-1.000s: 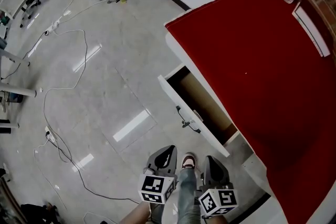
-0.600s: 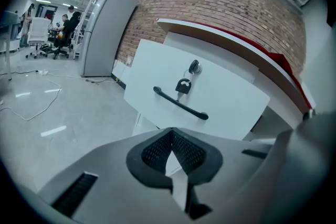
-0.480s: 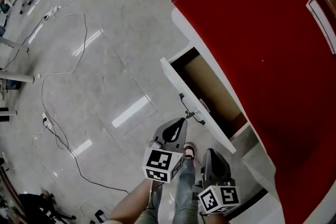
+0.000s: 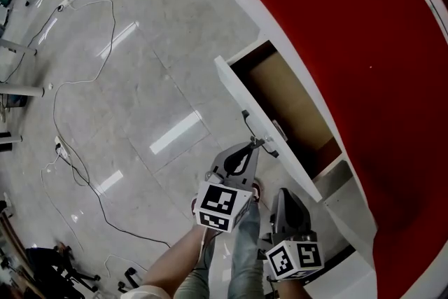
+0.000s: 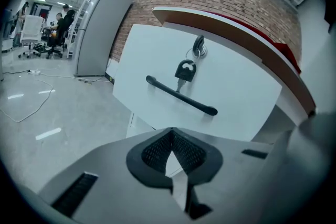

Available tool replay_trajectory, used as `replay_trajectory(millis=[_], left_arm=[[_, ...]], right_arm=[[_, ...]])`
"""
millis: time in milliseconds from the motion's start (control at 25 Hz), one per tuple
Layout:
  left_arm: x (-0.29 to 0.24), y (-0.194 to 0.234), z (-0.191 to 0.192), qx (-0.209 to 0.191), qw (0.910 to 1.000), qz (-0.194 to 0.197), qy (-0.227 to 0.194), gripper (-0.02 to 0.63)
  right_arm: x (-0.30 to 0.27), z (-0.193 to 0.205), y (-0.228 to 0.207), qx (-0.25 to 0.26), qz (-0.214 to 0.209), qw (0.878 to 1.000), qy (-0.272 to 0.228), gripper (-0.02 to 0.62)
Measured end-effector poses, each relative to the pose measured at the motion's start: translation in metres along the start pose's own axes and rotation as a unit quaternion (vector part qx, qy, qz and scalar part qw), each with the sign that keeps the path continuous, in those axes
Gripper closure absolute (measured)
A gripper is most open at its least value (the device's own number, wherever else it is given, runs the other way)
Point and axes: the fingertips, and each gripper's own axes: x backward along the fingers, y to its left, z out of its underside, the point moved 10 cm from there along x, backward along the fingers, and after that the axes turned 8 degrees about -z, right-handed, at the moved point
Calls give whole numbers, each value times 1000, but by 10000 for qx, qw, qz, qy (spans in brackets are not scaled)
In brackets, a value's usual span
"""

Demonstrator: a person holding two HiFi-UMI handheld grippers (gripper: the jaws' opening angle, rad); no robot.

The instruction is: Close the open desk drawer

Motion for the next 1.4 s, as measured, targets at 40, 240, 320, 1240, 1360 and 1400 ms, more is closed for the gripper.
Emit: replay_trajectory(millis=[40, 240, 320, 1240, 1360, 1400], left_arm=[[-2, -1, 0, -5, 10000, 37, -16, 597], [-12, -5, -2, -118, 9998, 117, -53, 597], [-15, -7, -3, -262, 9995, 147, -49, 597], [-25, -11, -11, -332, 9987, 383, 62, 598], [-27, -12, -13, -338, 9986, 401, 86, 598], [-27, -13, -14, -331, 9986, 407, 93, 598]], right_arm=[[-1, 1, -1, -2, -3, 10000, 14, 597], [-5, 3, -5, -19, -14, 10000, 97, 597], [-6, 2, -6, -16, -16, 9999, 111, 597], [-8, 6, -4, -31, -93, 9997, 243, 597], [-7, 7, -2, -34, -90, 9997, 240, 597], [-7, 7, -1, -34, -88, 9997, 238, 597]])
